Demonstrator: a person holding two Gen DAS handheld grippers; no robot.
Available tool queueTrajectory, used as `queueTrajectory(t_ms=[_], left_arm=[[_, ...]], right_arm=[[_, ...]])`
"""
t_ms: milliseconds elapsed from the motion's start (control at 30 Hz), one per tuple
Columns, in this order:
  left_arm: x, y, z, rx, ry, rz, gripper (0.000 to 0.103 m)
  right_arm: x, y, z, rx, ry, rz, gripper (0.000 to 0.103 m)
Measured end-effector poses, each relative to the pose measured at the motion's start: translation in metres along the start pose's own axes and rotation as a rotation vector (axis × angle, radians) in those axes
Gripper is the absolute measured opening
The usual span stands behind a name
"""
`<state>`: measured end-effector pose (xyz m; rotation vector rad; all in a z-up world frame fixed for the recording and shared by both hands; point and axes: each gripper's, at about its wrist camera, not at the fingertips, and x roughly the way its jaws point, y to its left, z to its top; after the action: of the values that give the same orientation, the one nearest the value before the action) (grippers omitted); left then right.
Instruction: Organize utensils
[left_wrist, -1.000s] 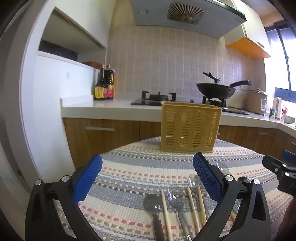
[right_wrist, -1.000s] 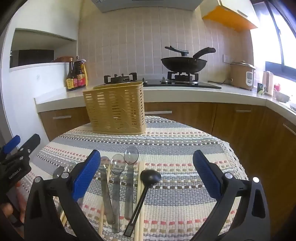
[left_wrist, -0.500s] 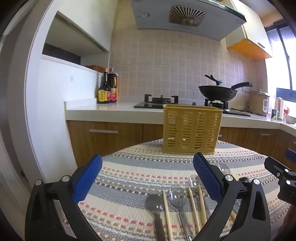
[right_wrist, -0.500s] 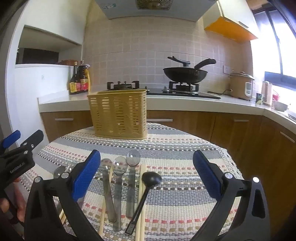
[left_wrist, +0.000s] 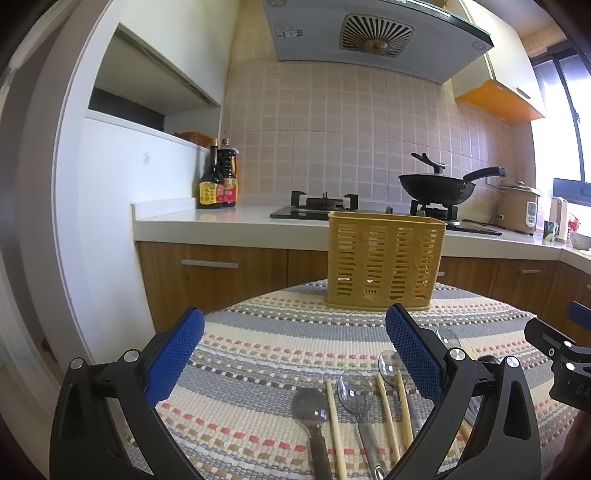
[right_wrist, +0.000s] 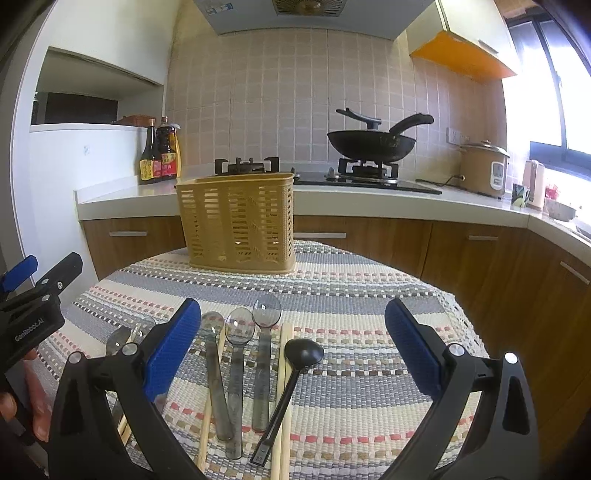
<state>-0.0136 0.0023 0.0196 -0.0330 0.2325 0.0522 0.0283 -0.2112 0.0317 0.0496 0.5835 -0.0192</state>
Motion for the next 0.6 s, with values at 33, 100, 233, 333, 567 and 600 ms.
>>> queueTrajectory(t_ms=[33, 100, 233, 333, 567, 600], left_arm=[[0.0, 0.0, -0.001, 0.0, -0.001, 0.001, 0.095], [0.002, 0.0, 0.001, -0.001, 0.0, 0.001, 0.095], [0.001, 0.0, -0.001, -0.001, -0.003, 0.001, 0.095], [0.004, 0.001, 0.001, -0.001, 0.0, 0.001, 0.095], [0.0, 0.001, -0.002, 0.0, -0.009, 0.002, 0.095], [0.001, 0.001, -0.001, 0.0, -0.009, 0.002, 0.095]], right_arm=[[0.0, 0.0, -0.001, -0.001, -0.001, 0.001, 0.095], [0.0, 0.002, -0.005, -0.006, -0.006, 0.002, 0.095], [0.002, 0.004, -0.01, -0.013, -0.012, 0.001, 0.095], [0.004, 0.003, -0.01, -0.013, -0.009, 0.004, 0.095], [0.004, 0.003, -0.015, -0.009, -0.008, 0.01, 0.095], [0.004, 0.002, -0.015, -0.009, -0.007, 0.01, 0.095]])
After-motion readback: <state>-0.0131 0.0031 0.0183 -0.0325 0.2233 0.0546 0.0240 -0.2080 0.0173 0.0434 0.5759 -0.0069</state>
